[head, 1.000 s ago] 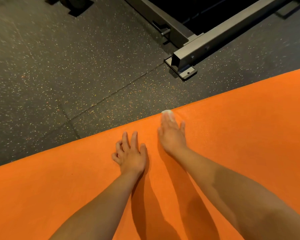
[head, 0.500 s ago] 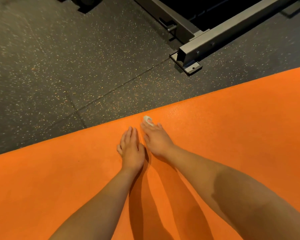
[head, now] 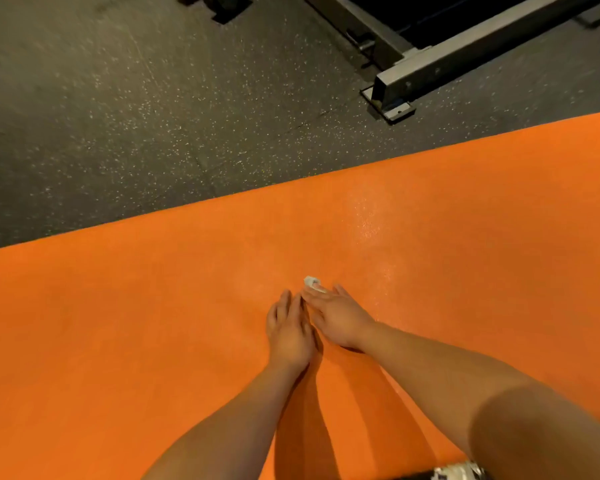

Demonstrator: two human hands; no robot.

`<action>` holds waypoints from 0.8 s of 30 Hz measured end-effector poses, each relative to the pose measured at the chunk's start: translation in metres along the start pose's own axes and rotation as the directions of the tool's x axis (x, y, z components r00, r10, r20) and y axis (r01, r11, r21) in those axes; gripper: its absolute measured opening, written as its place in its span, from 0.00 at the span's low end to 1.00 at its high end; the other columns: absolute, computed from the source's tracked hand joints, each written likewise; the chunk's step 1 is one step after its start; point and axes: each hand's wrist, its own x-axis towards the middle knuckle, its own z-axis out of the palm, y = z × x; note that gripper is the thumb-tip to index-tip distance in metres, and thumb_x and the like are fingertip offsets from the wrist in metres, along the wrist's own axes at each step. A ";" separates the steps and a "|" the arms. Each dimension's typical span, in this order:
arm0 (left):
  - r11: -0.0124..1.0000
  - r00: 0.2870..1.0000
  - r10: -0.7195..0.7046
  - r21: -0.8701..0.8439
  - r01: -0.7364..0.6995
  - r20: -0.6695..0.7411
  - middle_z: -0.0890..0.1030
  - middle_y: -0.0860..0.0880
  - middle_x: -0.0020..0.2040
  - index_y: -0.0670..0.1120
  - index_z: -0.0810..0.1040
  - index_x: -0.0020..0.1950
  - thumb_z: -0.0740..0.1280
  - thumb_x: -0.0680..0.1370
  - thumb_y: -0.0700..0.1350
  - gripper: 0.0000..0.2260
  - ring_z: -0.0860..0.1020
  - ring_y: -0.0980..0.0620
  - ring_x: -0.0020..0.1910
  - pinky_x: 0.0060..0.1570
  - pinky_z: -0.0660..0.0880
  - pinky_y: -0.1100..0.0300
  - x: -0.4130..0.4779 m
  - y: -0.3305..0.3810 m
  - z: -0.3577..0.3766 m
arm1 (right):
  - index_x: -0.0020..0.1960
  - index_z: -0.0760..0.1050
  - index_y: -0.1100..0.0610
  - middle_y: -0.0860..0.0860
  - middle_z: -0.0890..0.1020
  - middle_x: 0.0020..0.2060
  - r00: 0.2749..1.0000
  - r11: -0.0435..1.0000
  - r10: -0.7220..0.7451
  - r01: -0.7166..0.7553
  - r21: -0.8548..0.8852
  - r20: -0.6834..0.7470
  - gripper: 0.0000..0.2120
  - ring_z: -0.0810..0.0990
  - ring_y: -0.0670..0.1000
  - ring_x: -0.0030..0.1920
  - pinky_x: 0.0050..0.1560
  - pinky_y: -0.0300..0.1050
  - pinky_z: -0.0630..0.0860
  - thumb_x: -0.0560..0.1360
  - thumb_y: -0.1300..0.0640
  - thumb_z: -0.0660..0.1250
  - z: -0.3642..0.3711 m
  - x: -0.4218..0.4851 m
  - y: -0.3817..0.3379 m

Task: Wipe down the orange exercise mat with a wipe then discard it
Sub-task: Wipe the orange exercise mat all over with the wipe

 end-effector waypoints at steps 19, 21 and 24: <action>0.985 0.985 -0.041 0.173 0.011 0.169 0.61 0.52 0.79 0.55 0.66 0.76 0.57 0.82 0.55 0.22 0.58 0.44 0.76 0.74 0.54 0.48 -0.187 0.021 -0.019 | 0.82 0.59 0.51 0.47 0.59 0.81 0.994 0.996 0.069 -0.073 0.050 0.082 0.27 0.56 0.50 0.80 0.80 0.49 0.51 0.84 0.48 0.57 0.067 -0.190 -0.060; 0.988 0.971 -0.025 0.151 -0.012 0.238 0.58 0.52 0.81 0.56 0.65 0.77 0.58 0.82 0.58 0.23 0.54 0.45 0.79 0.75 0.51 0.47 -0.193 0.018 -0.026 | 0.82 0.55 0.51 0.47 0.55 0.82 0.988 0.989 0.147 -0.148 0.016 0.048 0.29 0.52 0.50 0.81 0.80 0.52 0.50 0.84 0.45 0.56 0.067 -0.197 -0.063; 0.982 0.943 -0.014 0.183 -0.050 0.333 0.53 0.53 0.82 0.59 0.61 0.79 0.61 0.79 0.65 0.29 0.49 0.48 0.80 0.77 0.47 0.45 -0.196 0.016 -0.033 | 0.83 0.53 0.52 0.47 0.52 0.82 0.973 0.971 0.232 -0.233 0.060 0.023 0.30 0.48 0.49 0.82 0.80 0.55 0.47 0.85 0.45 0.55 0.064 -0.200 -0.065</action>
